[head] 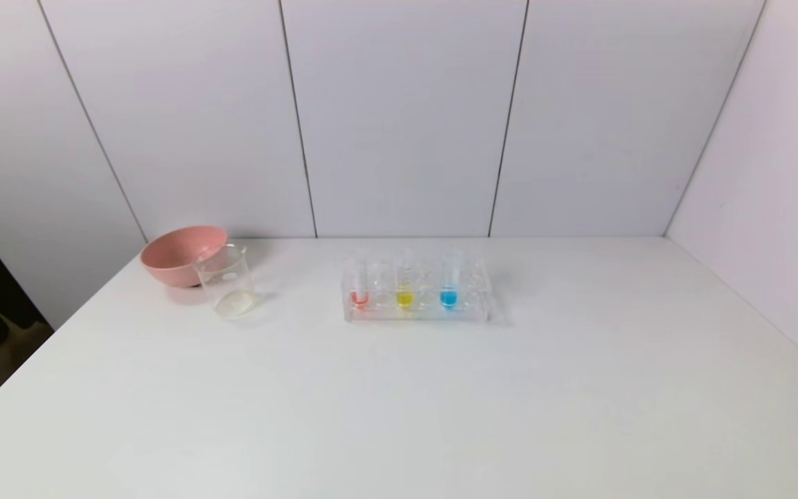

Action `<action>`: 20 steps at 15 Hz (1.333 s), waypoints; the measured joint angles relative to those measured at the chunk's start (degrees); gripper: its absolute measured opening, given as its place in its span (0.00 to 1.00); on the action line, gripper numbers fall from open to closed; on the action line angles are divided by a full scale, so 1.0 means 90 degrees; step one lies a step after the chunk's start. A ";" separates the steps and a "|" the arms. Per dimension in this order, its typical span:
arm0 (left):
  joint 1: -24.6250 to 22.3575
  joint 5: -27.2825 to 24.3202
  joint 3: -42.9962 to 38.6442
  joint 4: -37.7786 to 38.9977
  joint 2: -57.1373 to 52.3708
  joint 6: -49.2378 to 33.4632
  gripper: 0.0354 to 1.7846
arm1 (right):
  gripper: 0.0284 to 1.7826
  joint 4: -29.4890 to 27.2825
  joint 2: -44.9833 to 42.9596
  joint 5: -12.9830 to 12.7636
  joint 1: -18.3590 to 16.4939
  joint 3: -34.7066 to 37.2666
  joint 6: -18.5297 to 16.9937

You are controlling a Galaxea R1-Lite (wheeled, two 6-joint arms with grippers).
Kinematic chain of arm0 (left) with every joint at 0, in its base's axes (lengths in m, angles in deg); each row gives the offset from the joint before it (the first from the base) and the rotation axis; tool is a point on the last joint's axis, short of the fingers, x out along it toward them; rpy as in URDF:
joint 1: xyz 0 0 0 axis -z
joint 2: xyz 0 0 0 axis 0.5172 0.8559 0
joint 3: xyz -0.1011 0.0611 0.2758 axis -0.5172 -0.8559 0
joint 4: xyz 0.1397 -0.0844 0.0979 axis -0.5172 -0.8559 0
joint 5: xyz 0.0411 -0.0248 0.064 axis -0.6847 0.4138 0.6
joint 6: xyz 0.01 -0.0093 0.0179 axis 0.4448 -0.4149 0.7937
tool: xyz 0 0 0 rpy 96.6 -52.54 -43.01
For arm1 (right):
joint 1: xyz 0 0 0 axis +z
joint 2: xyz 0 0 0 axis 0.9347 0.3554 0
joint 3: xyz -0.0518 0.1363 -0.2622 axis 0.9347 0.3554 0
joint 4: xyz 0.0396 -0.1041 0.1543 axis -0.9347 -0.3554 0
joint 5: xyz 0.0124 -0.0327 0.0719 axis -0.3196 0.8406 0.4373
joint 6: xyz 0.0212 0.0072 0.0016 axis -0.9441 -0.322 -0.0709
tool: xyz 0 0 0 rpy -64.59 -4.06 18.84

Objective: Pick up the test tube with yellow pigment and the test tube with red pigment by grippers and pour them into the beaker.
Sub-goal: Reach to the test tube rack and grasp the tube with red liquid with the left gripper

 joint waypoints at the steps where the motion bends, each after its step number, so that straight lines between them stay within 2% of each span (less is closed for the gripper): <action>1: 0.0000 -0.0003 0.0000 -0.0005 0.0000 -0.0009 0.99 | 0.96 0.0000 0.0000 -0.0003 0.0000 0.0000 0.0003; 12: 0.0000 0.0041 0.0083 -0.0035 0.0000 0.0030 0.99 | 0.96 0.0000 0.0000 -0.0003 0.0000 0.0000 0.0000; 16: 0.0019 -0.0018 0.1008 -0.0123 0.0412 0.0009 0.99 | 0.96 0.0000 0.0000 -0.0003 0.0000 0.0000 0.0000; 20: 0.0121 -0.0043 0.2209 -0.0018 0.1830 -0.0083 0.99 | 0.96 0.0003 0.0000 0.0000 0.0000 0.0000 0.0003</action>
